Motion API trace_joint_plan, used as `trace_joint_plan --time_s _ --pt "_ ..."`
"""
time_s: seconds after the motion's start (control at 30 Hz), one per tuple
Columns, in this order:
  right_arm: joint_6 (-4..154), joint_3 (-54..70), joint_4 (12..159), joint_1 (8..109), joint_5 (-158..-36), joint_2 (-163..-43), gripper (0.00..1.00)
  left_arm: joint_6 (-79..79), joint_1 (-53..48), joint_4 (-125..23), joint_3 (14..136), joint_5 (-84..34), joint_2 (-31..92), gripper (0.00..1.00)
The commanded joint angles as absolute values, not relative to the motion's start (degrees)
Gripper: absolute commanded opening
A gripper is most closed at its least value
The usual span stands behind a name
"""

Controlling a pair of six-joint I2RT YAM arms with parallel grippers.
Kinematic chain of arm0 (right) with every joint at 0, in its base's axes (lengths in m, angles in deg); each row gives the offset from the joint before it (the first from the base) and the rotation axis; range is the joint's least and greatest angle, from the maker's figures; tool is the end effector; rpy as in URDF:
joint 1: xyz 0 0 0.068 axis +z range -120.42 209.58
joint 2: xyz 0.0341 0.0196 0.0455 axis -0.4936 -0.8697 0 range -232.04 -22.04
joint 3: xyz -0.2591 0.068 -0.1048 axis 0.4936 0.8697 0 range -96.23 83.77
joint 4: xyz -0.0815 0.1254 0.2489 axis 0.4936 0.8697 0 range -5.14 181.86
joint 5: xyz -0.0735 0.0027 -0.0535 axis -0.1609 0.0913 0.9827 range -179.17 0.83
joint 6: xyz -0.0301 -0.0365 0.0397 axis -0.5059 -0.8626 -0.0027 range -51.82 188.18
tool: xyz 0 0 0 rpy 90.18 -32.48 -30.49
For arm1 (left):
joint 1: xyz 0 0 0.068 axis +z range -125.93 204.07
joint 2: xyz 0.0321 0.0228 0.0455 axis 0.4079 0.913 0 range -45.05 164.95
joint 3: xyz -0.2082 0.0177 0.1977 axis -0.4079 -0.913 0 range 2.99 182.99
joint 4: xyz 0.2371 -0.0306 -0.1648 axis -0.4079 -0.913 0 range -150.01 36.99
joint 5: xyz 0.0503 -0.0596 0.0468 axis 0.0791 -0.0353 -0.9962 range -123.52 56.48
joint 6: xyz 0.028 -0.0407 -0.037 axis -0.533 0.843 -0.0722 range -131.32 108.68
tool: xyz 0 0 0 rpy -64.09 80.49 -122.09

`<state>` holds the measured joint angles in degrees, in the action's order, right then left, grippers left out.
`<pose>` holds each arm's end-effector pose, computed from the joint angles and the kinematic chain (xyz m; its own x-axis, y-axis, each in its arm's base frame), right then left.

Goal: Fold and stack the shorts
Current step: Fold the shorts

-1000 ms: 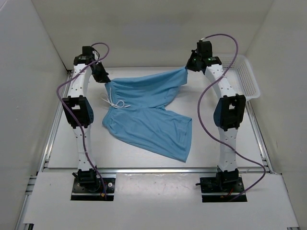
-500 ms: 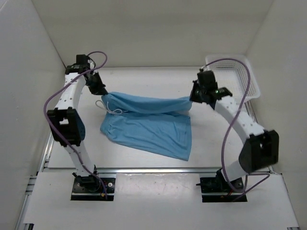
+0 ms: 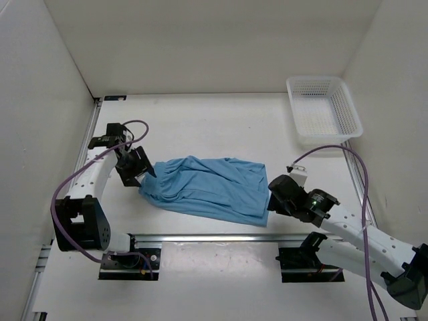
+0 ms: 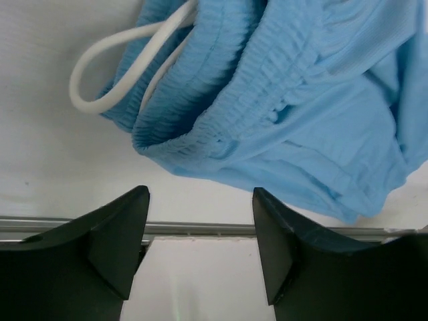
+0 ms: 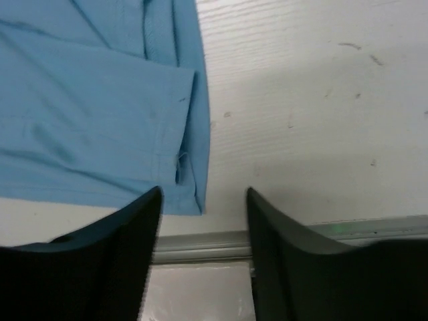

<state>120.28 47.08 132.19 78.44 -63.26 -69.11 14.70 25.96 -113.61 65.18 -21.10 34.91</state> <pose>0.1295 0.1174 0.2293 -0.7550 0.2145 -0.6196 0.1170 0.9739 0.1945 0.2765 -0.0009 0.2446 -0.8846 -0.4577 -0.0887 -0.4194 0.8643 -0.2777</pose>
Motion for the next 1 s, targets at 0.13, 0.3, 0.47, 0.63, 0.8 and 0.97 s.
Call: trace_joint_plan --time_s 0.13,0.3,0.47,0.63,0.8,0.97 --pt "114.4 33.3 129.3 74.1 -60.8 -85.0 0.09 17.2 25.4 -110.3 70.5 -25.9 38.0 0.24" --pt "105.3 29.7 122.7 72.0 -74.1 -98.7 0.35 17.2 25.4 -108.3 69.9 -25.9 42.7 0.53" --pt "103.4 29.1 119.4 71.5 -78.2 -106.5 0.67 17.2 25.4 -106.0 66.7 -25.3 45.8 0.89" --pt "102.4 29.6 114.7 71.0 -79.5 -112.9 0.68 16.7 24.9 -103.4 66.2 -22.9 51.0 0.75" --pt "102.4 30.9 111.6 70.4 -79.0 -114.2 0.27 15.6 24.9 -103.4 68.0 -22.9 52.5 0.15" --pt "101.2 29.7 114.6 69.8 -75.7 -110.6 0.0 15.6 24.9 -104.9 70.6 -22.9 50.1 0.1"
